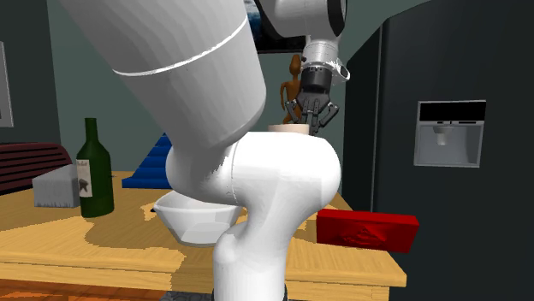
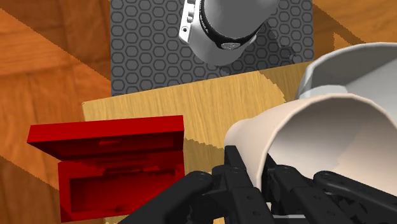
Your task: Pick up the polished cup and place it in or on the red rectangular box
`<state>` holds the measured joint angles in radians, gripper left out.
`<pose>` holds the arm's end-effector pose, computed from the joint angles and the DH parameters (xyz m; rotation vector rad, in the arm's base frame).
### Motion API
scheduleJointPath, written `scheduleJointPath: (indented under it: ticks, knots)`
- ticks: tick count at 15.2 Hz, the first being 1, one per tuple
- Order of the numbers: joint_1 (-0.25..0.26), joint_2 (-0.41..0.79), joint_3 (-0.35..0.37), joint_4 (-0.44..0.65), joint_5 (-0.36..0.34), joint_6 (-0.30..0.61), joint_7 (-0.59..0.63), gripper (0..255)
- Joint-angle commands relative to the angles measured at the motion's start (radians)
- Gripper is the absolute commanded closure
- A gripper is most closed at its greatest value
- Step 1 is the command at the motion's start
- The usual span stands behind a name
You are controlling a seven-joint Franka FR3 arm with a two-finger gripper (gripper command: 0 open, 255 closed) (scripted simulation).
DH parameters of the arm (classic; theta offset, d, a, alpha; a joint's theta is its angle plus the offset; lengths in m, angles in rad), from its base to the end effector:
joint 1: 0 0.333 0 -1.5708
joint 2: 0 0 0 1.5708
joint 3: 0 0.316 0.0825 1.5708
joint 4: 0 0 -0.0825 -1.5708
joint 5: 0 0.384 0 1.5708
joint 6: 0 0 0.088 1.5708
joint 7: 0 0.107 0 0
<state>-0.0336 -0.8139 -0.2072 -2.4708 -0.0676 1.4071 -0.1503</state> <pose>0.2666 -0.0859 0.5275 -2.9967 0.0139 0.3667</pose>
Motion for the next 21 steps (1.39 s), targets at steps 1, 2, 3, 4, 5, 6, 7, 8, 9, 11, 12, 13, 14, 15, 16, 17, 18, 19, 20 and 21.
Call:
scheduleJointPath:
  ticks: [1,2,3,4,5,6,7,8,9,11,12,13,14,15,16,17,18,19,20,21]
  knots:
    - [0.002,0.002,0.003,0.018,0.003,-0.016,0.002,255]
    - [-0.004,0.023,-0.018,0.041,-0.014,-0.018,-0.020,255]
    - [-0.008,0.044,-0.039,0.065,-0.031,-0.020,-0.043,255]
    - [-0.012,0.066,-0.060,0.090,-0.047,-0.022,-0.066,255]
    - [-0.015,0.089,-0.080,0.116,-0.062,-0.024,-0.088,255]
    - [-0.018,0.113,-0.101,0.143,-0.076,-0.025,-0.111,255]
    - [-0.020,0.137,-0.121,0.170,-0.088,-0.027,-0.135,255]
    - [-0.022,0.162,-0.141,0.199,-0.100,-0.028,-0.158,255]
    - [-0.023,0.188,-0.161,0.228,-0.110,-0.030,-0.181,255]
    - [-0.024,0.242,-0.202,0.290,-0.127,-0.033,-0.229,255]
    - [-0.023,0.271,-0.222,0.323,-0.134,-0.035,-0.254,255]
    - [-0.023,0.300,-0.243,0.356,-0.139,-0.037,-0.279,255]
    - [-0.023,0.330,-0.264,0.391,-0.143,-0.039,-0.305,255]
    - [-0.022,0.374,-0.293,0.440,-0.146,-0.042,-0.341,255]
    - [-0.023,0.371,-0.294,0.425,-0.148,-0.029,-0.340,255]
    - [-0.024,0.369,-0.295,0.410,-0.149,-0.016,-0.339,255]
    - [-0.025,0.368,-0.297,0.395,-0.151,-0.003,-0.338,255]
    - [-0.026,0.366,-0.299,0.381,-0.152,0.010,-0.337,255]
    - [-0.026,0.365,-0.300,0.366,-0.153,0.023,-0.336,255]
    - [-0.027,0.364,-0.302,0.352,-0.155,0.036,-0.335,255]
